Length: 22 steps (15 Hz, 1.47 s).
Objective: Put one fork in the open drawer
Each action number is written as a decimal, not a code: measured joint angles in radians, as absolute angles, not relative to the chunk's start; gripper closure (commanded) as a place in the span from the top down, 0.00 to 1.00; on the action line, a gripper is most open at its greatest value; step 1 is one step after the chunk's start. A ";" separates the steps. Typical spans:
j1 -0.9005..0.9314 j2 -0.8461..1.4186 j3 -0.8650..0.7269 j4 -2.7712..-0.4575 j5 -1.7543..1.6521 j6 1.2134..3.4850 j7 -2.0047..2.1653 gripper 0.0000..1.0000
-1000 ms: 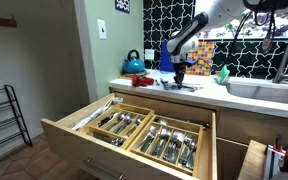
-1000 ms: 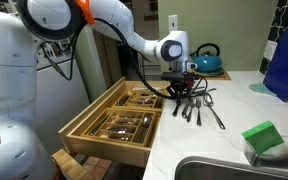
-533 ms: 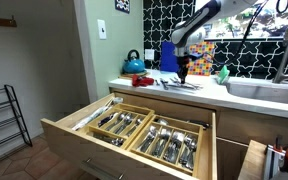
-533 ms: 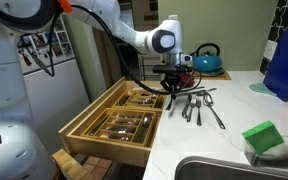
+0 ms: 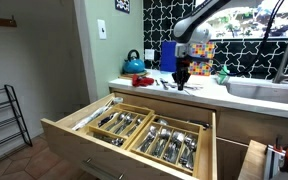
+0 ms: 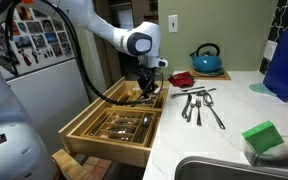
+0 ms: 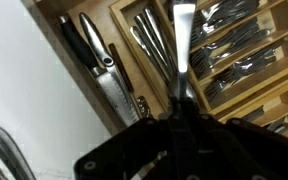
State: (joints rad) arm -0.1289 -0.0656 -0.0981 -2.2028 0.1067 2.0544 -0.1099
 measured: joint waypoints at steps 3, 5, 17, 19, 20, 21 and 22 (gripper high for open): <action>-0.099 -0.094 -0.077 -2.266 0.186 2.136 0.033 0.03; -0.084 -0.092 -0.062 -2.291 0.229 2.224 0.123 0.03; -0.056 -0.049 -0.002 -2.407 0.049 2.589 0.444 0.04; -0.056 -0.049 -0.002 -2.407 0.049 2.589 0.444 0.02; -0.056 -0.049 -0.002 -2.407 0.050 2.589 0.444 0.02; -0.055 -0.048 -0.002 -2.409 0.050 2.589 0.457 0.02; -0.055 -0.046 -0.001 -2.413 0.048 2.589 0.488 0.02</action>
